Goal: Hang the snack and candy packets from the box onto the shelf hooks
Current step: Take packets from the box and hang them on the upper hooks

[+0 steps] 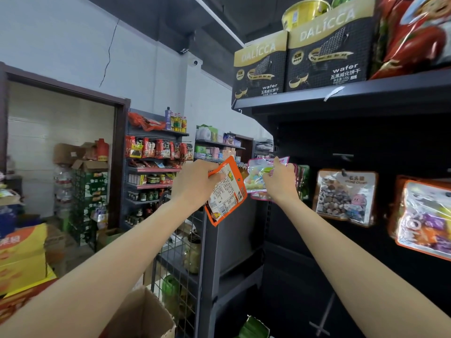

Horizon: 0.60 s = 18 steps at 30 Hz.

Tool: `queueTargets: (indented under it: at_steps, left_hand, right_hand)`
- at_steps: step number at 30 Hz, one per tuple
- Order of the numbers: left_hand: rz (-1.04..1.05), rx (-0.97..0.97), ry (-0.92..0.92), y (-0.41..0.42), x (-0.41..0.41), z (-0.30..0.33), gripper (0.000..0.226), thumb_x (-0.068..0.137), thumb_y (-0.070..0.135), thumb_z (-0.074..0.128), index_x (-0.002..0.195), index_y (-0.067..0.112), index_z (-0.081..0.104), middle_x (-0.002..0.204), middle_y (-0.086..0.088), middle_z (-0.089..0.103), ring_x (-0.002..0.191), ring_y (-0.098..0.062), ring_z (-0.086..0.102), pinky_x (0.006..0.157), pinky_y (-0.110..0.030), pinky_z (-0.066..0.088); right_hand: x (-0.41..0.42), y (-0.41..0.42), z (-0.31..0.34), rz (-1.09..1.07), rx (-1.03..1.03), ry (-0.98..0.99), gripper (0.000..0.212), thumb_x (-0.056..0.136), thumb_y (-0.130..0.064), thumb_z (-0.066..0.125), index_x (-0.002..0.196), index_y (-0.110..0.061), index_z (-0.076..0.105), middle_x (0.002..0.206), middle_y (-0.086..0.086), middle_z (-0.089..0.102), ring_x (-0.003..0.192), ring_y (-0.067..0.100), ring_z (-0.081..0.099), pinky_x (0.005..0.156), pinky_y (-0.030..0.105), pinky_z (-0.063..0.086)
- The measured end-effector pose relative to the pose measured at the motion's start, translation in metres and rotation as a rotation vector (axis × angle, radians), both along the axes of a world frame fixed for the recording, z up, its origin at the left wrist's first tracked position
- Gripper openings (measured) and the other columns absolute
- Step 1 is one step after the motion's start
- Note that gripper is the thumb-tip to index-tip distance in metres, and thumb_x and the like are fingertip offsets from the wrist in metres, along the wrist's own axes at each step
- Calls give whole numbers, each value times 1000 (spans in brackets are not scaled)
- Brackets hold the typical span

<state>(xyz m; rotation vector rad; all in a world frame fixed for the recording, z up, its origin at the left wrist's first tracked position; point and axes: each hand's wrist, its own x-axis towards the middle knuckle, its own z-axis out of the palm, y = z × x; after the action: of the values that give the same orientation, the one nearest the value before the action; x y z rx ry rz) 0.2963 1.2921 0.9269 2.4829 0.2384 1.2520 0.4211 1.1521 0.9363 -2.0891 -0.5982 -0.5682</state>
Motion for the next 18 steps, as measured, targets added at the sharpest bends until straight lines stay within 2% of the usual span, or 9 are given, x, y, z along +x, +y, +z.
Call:
queueTargets:
  at_steps: [2, 4, 6, 8, 10, 13, 15, 17, 18]
  left_hand:
    - [-10, 3, 9, 1, -2, -2, 24, 95, 34, 53, 96, 16, 69, 68, 4, 56, 58, -14, 52, 48, -29, 38]
    - [-14, -10, 13, 4, -3, -4, 22, 94, 35, 53, 86, 21, 68, 71, 1, 58, 65, -23, 54, 53, -34, 40]
    - [-10, -8, 16, 7, -4, -6, 28, 94, 35, 54, 68, 26, 58, 63, 6, 52, 56, -14, 45, 48, -28, 32]
    - [-13, -6, 15, 10, -4, -8, 30, 94, 36, 54, 70, 19, 61, 60, 6, 52, 52, -8, 41, 49, -26, 29]
    - [-31, 4, 8, 10, -4, -8, 32, 94, 36, 53, 75, 13, 65, 62, 3, 57, 53, -8, 43, 50, -26, 31]
    - [-72, 13, -6, 5, -6, -7, 34, 94, 34, 54, 62, 23, 52, 55, 11, 48, 50, -8, 40, 50, -25, 27]
    - [-104, 15, -16, 1, -6, -5, 32, 93, 33, 55, 62, 30, 48, 53, 14, 44, 50, -6, 40, 50, -25, 28]
    - [-172, 4, -30, 0, -4, -6, 24, 93, 32, 55, 70, 27, 57, 60, 14, 53, 56, -5, 46, 55, -29, 35]
    - [-214, -3, -48, 0, -3, -8, 20, 93, 31, 55, 75, 24, 61, 66, 13, 59, 60, -6, 51, 59, -32, 39]
  right_hand:
    - [-1, 1, 1, -14, -13, 2, 61, 99, -11, 45, 151, -9, 13, 152, 23, 14, 101, 29, 55, 80, 24, 37]
    - [-3, 1, 3, -37, -30, 9, 59, 99, -10, 44, 150, -7, 15, 152, 22, 16, 114, 30, 50, 88, 28, 39]
    - [-3, 0, 3, -53, -78, -1, 54, 99, -8, 41, 148, -1, 20, 151, 21, 21, 128, 34, 38, 100, 33, 36]
    - [-2, -2, 2, -71, -157, -28, 52, 99, -6, 39, 146, 4, 20, 148, 23, 26, 131, 36, 34, 105, 37, 33]
    - [5, -4, 1, -76, -184, -16, 56, 98, -4, 39, 148, 2, 14, 148, 29, 22, 121, 35, 43, 102, 35, 33]
    - [19, -5, -2, -86, -225, 74, 68, 94, -1, 42, 151, -9, 6, 150, 30, 3, 92, 33, 53, 83, 34, 41]
    - [27, -4, -8, -158, -286, 136, 74, 91, -4, 48, 152, -18, 7, 150, 26, -1, 118, 38, 43, 93, 39, 43]
    - [28, -4, -18, -332, -356, 2, 62, 91, -14, 51, 147, -23, 24, 150, 22, 2, 137, 39, 16, 108, 46, 30]
    - [23, -4, -23, -381, -341, -110, 52, 92, -19, 52, 141, -22, 35, 148, 20, 9, 136, 37, 14, 108, 46, 27]
